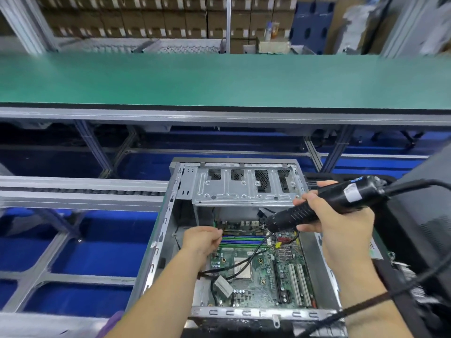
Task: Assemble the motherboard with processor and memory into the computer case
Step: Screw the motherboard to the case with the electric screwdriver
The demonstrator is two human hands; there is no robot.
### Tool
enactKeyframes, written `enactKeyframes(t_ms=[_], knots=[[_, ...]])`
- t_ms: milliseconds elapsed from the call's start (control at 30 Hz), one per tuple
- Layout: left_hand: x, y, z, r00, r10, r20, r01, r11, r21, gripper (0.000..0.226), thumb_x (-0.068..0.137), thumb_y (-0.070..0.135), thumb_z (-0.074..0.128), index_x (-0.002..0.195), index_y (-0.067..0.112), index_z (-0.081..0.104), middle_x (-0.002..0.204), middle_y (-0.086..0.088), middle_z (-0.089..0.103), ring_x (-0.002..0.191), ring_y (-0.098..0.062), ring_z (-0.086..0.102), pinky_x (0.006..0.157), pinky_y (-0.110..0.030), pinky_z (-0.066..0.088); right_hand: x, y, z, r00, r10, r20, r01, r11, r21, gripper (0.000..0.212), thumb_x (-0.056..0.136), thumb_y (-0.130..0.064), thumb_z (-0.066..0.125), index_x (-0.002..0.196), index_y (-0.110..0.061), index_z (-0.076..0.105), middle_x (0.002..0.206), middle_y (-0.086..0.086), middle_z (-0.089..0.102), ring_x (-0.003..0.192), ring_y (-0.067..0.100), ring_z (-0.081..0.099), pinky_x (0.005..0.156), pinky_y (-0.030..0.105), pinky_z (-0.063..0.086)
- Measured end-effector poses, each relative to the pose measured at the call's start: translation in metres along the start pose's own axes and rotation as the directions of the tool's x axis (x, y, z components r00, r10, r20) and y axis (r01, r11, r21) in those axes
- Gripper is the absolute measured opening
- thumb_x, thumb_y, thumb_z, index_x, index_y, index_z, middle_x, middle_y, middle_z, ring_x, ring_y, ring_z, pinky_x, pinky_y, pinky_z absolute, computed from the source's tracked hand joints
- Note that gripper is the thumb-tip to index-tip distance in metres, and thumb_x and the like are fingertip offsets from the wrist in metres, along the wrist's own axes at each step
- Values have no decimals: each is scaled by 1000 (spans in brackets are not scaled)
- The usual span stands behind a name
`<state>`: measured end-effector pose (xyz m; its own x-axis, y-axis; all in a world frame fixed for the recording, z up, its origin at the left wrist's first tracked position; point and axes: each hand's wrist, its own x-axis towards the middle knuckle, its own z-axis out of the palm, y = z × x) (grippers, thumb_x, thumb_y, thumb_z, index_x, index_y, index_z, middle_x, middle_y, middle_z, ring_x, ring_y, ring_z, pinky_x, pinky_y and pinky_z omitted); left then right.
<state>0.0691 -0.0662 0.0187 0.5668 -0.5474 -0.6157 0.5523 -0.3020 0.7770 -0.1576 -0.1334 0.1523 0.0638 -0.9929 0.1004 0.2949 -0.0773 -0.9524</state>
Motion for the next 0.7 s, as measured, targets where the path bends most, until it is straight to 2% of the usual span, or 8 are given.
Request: enactKeyframes(t_ms=[133, 200, 267, 367, 533, 700], knots=[[3, -3, 1, 996, 86, 28, -90, 950, 298, 19, 76, -18, 71, 76, 1, 69, 74, -20, 69, 71, -28, 65, 78, -42, 60, -3, -3, 5, 1000, -6, 3, 6, 1000, 2, 22, 86, 3, 74, 99, -14, 70, 80, 11, 73, 78, 35, 76, 42, 33, 54], [2, -5, 2, 984, 164, 69, -177, 860, 479, 21, 75, -14, 70, 74, 7, 70, 68, -15, 69, 66, -27, 64, 76, -41, 59, -3, -5, 6, 1000, -11, 1, 11, 1000, 4, 21, 87, 3, 73, 100, -14, 69, 80, 11, 73, 79, 36, 76, 42, 33, 54], [1, -6, 2, 972, 204, 120, -235, 783, 576, 23, 75, -13, 71, 73, 10, 70, 70, -12, 69, 67, -24, 68, 73, -37, 61, -3, -6, 8, 1000, -7, 1, 7, 1000, 3, 22, 87, 4, 72, 99, -14, 69, 80, 11, 73, 80, 37, 76, 42, 33, 54], [2, -8, 5, 955, 215, 205, -297, 716, 631, 27, 76, -16, 69, 75, 11, 68, 73, -9, 64, 74, -25, 68, 77, -41, 61, -2, -4, 11, 1000, 2, 2, -2, 1000, 0, 22, 87, 5, 72, 97, -14, 68, 79, 10, 72, 80, 37, 76, 41, 33, 54], [2, -11, 7, 911, 300, 282, -409, 573, 711, 36, 83, -14, 61, 80, 22, 61, 76, -2, 59, 65, -6, 61, 72, -31, 61, -2, -1, 12, 1000, -8, 20, 8, 1000, -14, 22, 86, 4, 73, 93, -16, 69, 76, 8, 73, 78, 37, 76, 41, 34, 54], [6, -14, 7, 889, 351, 294, -448, 532, 719, 37, 82, -10, 66, 79, 26, 59, 82, 0, 62, 70, -5, 60, 64, -20, 55, -1, -3, 11, 1000, -1, 30, 1, 1000, -2, 22, 86, 3, 73, 94, -17, 69, 78, 12, 73, 78, 38, 76, 42, 34, 54]])
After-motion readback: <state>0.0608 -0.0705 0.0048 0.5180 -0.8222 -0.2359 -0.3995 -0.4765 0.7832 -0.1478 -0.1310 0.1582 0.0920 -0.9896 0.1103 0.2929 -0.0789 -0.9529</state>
